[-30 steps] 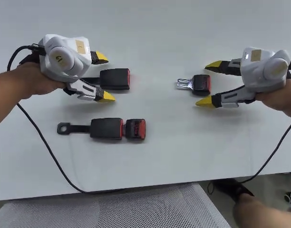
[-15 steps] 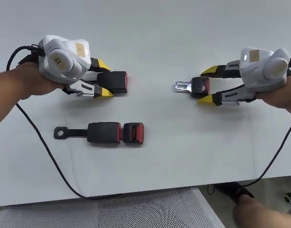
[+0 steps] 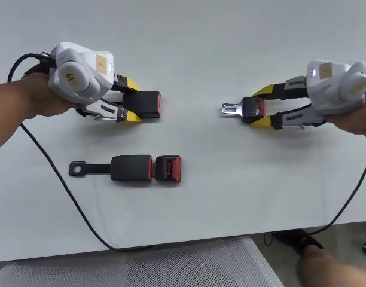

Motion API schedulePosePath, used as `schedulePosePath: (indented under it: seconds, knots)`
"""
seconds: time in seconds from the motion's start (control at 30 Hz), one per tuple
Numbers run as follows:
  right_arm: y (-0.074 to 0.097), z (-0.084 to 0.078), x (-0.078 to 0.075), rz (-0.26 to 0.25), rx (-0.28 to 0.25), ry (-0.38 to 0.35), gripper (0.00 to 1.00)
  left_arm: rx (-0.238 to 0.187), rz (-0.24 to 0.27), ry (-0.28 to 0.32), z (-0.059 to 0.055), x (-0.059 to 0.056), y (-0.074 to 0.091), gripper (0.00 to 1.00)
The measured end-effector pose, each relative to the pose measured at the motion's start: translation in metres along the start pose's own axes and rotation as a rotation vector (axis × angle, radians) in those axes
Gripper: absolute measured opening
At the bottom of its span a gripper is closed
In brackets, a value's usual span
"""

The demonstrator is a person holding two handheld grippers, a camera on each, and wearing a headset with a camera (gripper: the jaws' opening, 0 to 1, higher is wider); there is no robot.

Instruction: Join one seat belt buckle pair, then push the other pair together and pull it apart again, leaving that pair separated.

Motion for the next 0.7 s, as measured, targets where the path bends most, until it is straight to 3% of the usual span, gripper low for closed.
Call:
schedulePosePath:
  seconds: [0.4,0.7]
  knots:
    - [-0.003,0.001,-0.003,-0.007,-0.044,-0.019,0.35,-0.002,-0.006,0.007,0.0,0.003,-0.002,0.35]
    - [-0.016,0.012,-0.006,-0.019,-0.086,-0.035,0.35,-0.004,-0.006,0.021,0.001,0.004,-0.004,0.35]
Point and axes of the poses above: the centre of the closed fingertips' face, and the gripper's own axes: y roughly backward along the fingers, x roughly to its left, z roughly out of its top, the point moved 2 cm from there along y, roughly backward along the fingers, and after that the axes turned 5 degrees about y, right-handed, at the moved point
